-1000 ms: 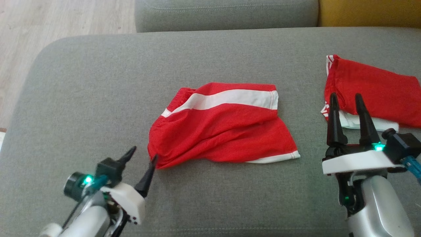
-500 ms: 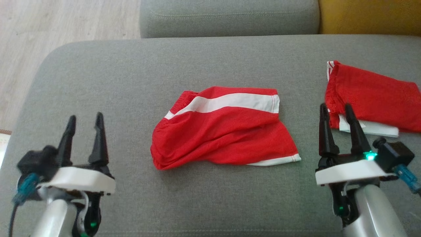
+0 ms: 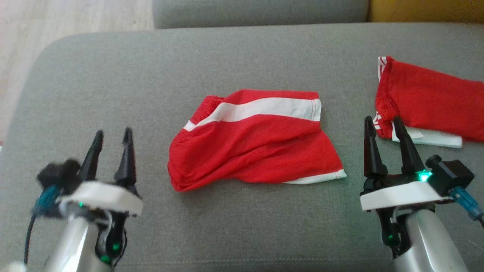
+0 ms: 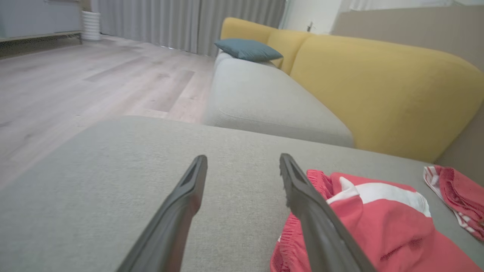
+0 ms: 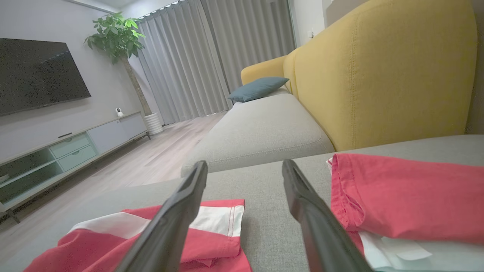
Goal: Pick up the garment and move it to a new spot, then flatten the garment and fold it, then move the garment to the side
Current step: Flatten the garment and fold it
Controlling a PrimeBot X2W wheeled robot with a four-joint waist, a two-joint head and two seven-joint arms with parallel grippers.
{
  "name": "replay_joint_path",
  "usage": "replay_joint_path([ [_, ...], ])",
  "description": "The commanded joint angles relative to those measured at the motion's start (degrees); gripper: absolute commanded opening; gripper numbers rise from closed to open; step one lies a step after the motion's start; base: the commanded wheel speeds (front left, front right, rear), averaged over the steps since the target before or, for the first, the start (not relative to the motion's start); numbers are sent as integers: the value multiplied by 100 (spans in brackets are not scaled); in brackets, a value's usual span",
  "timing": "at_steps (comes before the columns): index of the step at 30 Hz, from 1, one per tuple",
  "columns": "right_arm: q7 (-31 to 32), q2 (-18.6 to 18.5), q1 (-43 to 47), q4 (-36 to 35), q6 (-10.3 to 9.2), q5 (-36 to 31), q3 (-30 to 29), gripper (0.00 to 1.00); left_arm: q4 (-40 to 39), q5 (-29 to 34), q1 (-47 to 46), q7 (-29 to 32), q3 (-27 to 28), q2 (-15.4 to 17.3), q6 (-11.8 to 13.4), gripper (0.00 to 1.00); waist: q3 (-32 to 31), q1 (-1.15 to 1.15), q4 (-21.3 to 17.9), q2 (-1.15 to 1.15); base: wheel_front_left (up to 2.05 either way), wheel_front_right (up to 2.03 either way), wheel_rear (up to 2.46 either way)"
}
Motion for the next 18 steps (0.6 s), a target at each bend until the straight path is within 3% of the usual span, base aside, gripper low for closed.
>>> replay_joint_path([
  [1, -53, -14, -258, -203, 12, -70, 129, 100, -33, 31, -585, 84, 83, 179, -115, 100, 121, 0, -50, 0, 0, 0, 0],
  [9, -53, -14, -393, -249, 12, -122, 130, 100, 759, -38, -1542, 690, -579, 210, -685, 100, 504, 0, -209, 0, 0, 0, 0],
  [18, -53, -14, -472, -280, 12, -146, 115, 100, 1401, -102, -2015, 921, -1206, 249, -804, 100, 678, 0, -294, 0, 0, 0, 0],
])
